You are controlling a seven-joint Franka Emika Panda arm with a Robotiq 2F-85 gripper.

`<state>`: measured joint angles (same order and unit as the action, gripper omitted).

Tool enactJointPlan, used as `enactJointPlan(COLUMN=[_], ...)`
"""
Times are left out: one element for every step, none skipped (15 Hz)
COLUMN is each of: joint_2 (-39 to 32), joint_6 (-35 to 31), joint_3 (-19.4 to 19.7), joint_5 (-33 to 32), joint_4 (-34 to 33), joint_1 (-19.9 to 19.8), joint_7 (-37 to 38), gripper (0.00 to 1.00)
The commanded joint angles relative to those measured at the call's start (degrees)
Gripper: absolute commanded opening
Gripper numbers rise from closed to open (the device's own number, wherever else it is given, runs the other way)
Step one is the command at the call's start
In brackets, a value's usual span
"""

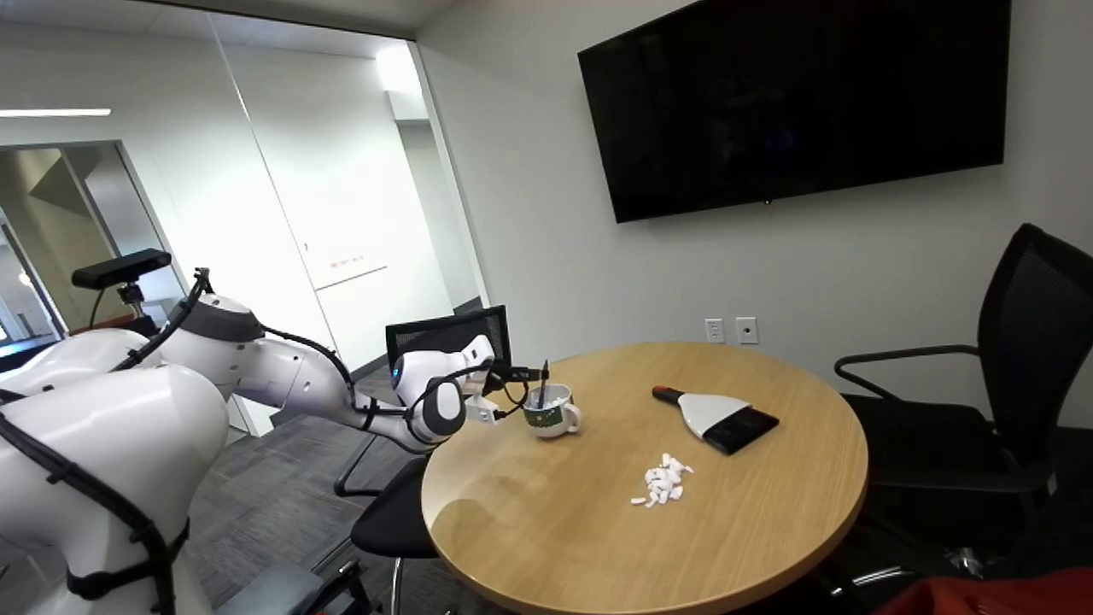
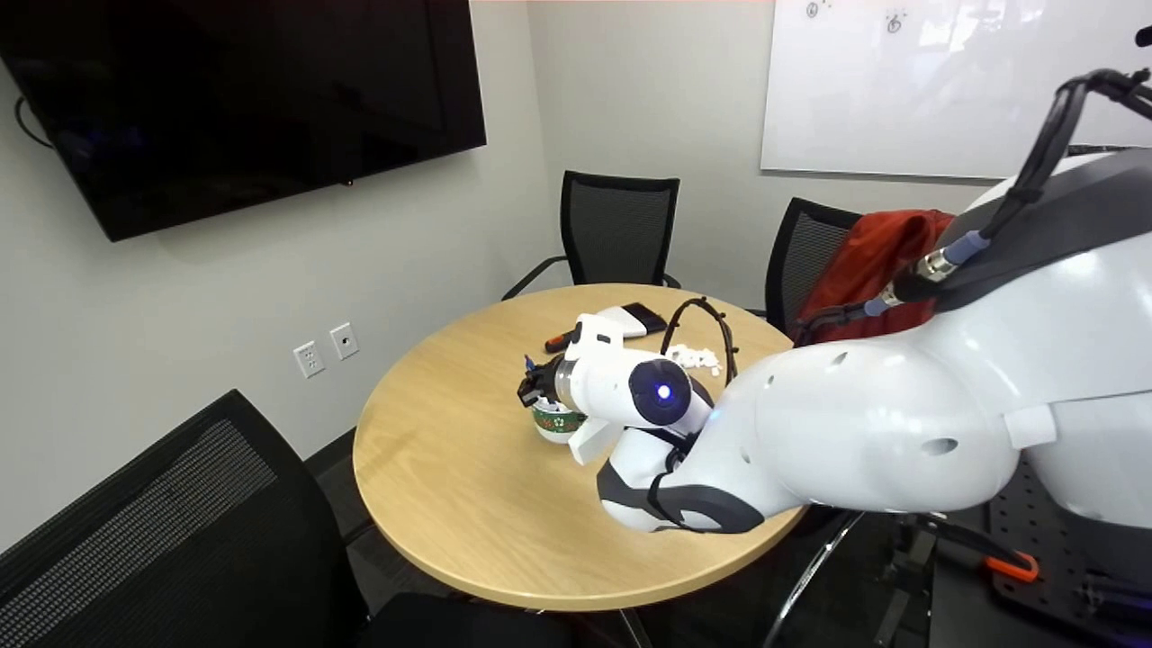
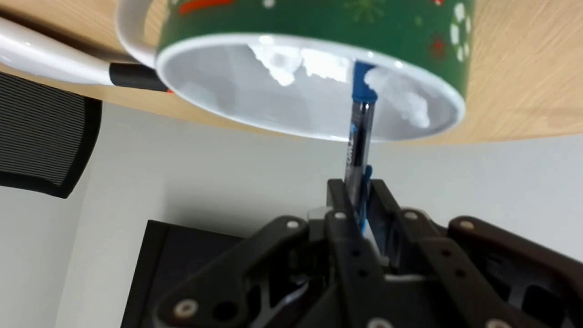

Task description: Use the pen to stir the contents in the mug then empty the mug.

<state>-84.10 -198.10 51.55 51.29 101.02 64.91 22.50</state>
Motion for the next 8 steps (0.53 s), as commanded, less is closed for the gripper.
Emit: enactJointPlan(joint_2=[0.22,0.21,0.2,0.18,0.17,0.17,0.19,0.19], joint_6=[0.0,0.0,0.0,0.0,0.0,0.0,0.0,0.0], joint_3=[1.59,2.09,2.62,3.24,3.74,4.25,4.33,4.51], joint_5=[2.15,2.49,2.92,3.37,3.86,4.3,4.72,5.12], joint_4=[-1.03,-0.66,-0.08,0.78,1.54,2.03,2.11,2.55], joint_1=[0.26,0.4,0.62,0.99,1.31,1.61,1.72,1.82], joint_7=[-2.92,-3.34,-3.95,-4.38,-4.99,-5.35,-5.49,-5.44], gripper=[0.04,0.04,0.04,0.04,0.04,0.04,0.04,0.04])
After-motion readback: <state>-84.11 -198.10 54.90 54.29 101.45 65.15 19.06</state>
